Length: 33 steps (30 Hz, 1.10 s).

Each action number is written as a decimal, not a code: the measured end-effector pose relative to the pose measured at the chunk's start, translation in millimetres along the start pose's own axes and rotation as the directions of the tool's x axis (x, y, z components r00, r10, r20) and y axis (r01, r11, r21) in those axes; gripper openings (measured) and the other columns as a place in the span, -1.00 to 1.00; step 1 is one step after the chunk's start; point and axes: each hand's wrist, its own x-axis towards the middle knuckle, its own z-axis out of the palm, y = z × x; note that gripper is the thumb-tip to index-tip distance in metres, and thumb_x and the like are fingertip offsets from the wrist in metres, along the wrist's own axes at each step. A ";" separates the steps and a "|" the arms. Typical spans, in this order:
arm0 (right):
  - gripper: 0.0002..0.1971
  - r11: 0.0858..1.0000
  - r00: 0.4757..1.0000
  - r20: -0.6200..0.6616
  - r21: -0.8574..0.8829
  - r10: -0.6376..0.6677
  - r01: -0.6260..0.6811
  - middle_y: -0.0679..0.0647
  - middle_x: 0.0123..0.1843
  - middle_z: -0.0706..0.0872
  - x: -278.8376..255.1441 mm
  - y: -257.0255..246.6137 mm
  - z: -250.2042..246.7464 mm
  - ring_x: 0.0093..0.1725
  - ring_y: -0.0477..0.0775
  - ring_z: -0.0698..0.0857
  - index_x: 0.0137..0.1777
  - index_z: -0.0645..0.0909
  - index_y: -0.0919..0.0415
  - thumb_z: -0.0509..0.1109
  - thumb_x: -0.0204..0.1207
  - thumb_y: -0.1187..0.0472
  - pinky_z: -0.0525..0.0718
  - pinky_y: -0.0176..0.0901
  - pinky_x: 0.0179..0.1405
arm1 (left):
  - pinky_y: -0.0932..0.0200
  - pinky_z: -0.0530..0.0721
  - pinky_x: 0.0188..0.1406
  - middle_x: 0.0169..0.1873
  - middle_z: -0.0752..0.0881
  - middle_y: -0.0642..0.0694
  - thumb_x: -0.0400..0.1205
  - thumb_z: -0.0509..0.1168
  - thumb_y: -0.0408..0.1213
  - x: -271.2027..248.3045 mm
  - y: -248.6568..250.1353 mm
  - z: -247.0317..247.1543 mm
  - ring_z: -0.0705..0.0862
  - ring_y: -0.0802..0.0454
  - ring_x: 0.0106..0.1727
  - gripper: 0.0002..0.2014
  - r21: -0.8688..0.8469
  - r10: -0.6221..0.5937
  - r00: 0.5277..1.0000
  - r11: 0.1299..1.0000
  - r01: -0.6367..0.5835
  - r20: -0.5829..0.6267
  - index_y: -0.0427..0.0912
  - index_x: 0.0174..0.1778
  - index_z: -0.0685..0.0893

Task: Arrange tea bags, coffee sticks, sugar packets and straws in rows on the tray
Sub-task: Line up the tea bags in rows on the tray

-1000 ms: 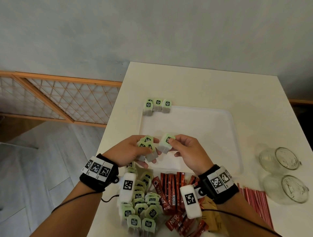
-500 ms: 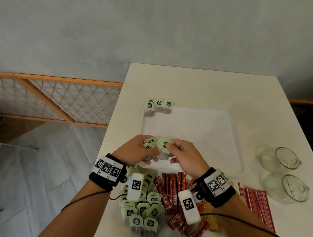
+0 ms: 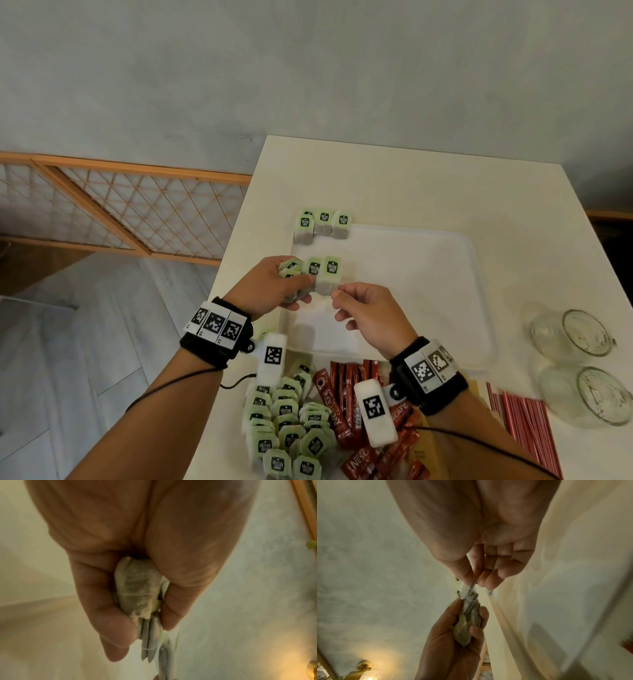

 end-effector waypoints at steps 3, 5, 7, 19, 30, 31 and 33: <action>-0.92 1.000 0.998 -0.058 -0.008 -0.024 0.023 -0.02 -0.20 0.82 18.8 -11.8 -4.7 -0.30 -0.10 0.73 0.04 0.79 0.12 0.46 0.66 0.18 0.66 -0.21 -0.31 | 0.11 0.76 -0.25 -0.19 0.77 -0.28 0.66 0.38 -0.36 9.3 3.6 -10.3 0.83 -0.11 -0.11 -0.95 -0.012 -0.017 0.999 1.000 0.016 -0.038 -0.26 -0.07 0.71; -0.92 0.998 0.994 -0.101 -0.035 -0.048 0.045 -0.01 -0.21 0.82 35.1 -19.0 -5.9 -0.34 -0.11 0.72 -0.01 0.79 0.11 0.46 0.66 0.17 0.66 -0.23 -0.34 | 0.12 0.75 -0.25 -0.13 0.78 -0.33 0.66 0.38 -0.36 17.3 6.3 -16.9 0.84 -0.09 -0.12 -0.93 -0.009 -0.026 0.998 1.000 0.026 -0.050 -0.29 -0.05 0.71; -0.91 0.997 0.990 -0.131 -0.062 -0.056 0.048 0.01 -0.20 0.82 52.5 -23.1 -5.5 -0.37 -0.11 0.71 -0.03 0.79 0.15 0.47 0.65 0.18 0.66 -0.24 -0.36 | 0.10 0.74 -0.22 -0.09 0.80 -0.35 0.66 0.37 -0.36 26.1 8.4 -21.0 0.83 -0.08 -0.14 -0.93 -0.014 -0.029 0.998 0.999 0.029 -0.057 -0.28 -0.03 0.73; -0.76 0.958 0.989 -0.145 -0.277 0.035 -0.075 0.14 -0.30 0.80 126.4 -26.8 4.1 -0.44 0.02 0.70 -0.31 0.76 0.22 0.43 0.61 0.28 0.72 -0.10 -0.31 | 0.14 0.75 -0.26 -0.13 0.82 -0.22 0.60 0.41 -0.35 55.0 8.6 -28.3 0.82 -0.07 -0.16 -0.93 -0.075 -0.089 0.987 0.994 0.079 -0.135 -0.22 -0.04 0.74; -0.75 0.961 0.979 -0.189 -0.247 0.076 -0.122 0.14 -0.36 0.79 136.3 -31.8 10.4 -0.47 0.07 0.72 -0.31 0.72 0.22 0.49 0.63 0.21 0.68 -0.28 -0.54 | 0.12 0.75 -0.21 -0.26 0.84 -0.11 0.64 0.37 -0.37 58.6 4.0 -31.4 0.81 -0.06 -0.19 -0.95 -0.108 -0.103 0.981 0.990 0.086 -0.164 -0.22 -0.03 0.72; -0.75 0.962 0.978 -0.195 -0.244 0.074 -0.121 0.15 -0.35 0.79 135.8 -32.2 10.8 -0.46 0.08 0.72 -0.30 0.72 0.24 0.49 0.62 0.22 0.70 -0.26 -0.54 | 0.13 0.75 -0.22 -0.27 0.84 -0.09 0.64 0.37 -0.37 58.6 4.5 -31.1 0.81 -0.05 -0.20 -0.96 -0.104 -0.103 0.981 0.991 0.086 -0.163 -0.21 -0.04 0.72; -0.77 0.964 0.976 -0.202 -0.236 0.075 -0.123 0.18 -0.34 0.80 134.1 -33.2 11.1 -0.44 0.10 0.73 -0.30 0.72 0.27 0.49 0.60 0.24 0.78 -0.16 -0.43 | 0.15 0.75 -0.23 -0.27 0.83 -0.10 0.64 0.36 -0.37 58.5 5.1 -30.5 0.81 -0.04 -0.21 -0.96 -0.096 -0.100 0.982 0.992 0.085 -0.158 -0.19 -0.06 0.73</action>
